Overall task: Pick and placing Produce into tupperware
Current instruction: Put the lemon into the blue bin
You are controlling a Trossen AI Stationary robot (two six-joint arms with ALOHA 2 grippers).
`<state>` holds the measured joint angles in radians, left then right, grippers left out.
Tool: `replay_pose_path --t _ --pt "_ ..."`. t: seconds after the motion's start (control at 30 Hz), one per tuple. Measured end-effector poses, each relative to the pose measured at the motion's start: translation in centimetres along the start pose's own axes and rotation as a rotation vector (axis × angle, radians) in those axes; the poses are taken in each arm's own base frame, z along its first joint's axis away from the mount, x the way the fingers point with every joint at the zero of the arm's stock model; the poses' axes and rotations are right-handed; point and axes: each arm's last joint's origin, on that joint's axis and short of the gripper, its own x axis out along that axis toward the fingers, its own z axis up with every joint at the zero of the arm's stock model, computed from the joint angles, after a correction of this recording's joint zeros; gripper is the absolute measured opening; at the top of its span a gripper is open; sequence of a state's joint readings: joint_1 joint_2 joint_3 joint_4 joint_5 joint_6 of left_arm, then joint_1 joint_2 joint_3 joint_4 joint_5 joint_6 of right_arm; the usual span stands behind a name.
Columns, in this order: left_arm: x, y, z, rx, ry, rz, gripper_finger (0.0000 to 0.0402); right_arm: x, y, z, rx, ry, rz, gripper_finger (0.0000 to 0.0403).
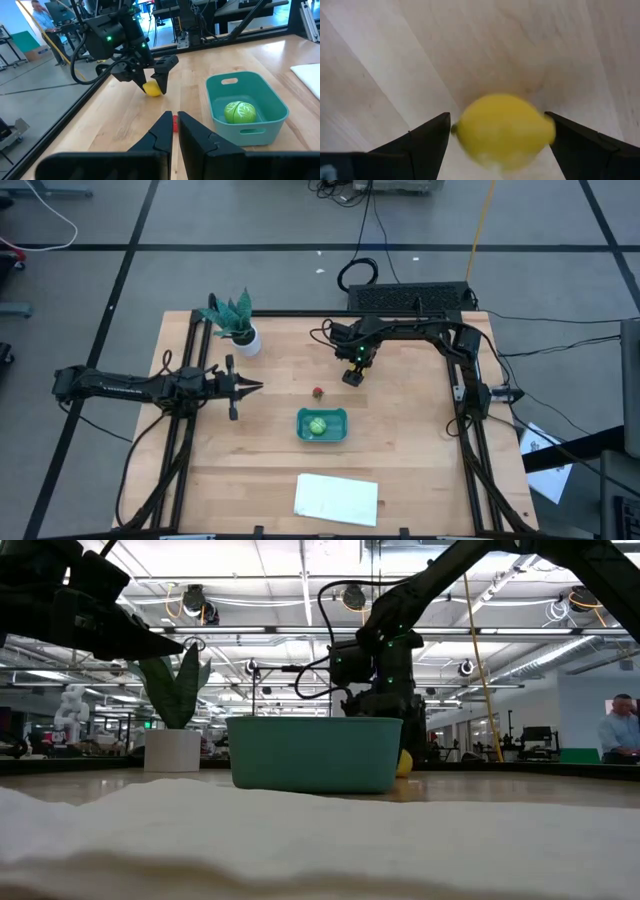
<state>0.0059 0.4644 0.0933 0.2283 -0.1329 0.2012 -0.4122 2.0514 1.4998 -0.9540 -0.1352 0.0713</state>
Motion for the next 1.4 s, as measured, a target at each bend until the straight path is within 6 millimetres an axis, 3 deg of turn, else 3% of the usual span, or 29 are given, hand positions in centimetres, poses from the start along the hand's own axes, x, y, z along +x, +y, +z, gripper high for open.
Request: replay_pose_path --t 0.37,0.73,0.97,1.4 --pt "0.00 0.00 0.00 -0.001 0.001 0.000 0.0033 0.00 0.00 -0.05 0.006 0.005 0.000 0.0308" --pt "0.00 -0.04 -0.22 -0.002 0.022 -0.005 0.0033 0.01 0.05 -0.24 -0.191 0.024 0.001 0.0308" --pt "0.00 -0.05 -0.23 -0.005 0.023 -0.005 0.0033 -0.01 0.06 -0.20 -0.214 0.021 0.000 0.0305" --pt "0.00 -0.05 -0.23 -0.018 0.024 -0.005 0.0033 -0.02 0.03 -0.51 -0.202 0.053 0.000 0.0202"
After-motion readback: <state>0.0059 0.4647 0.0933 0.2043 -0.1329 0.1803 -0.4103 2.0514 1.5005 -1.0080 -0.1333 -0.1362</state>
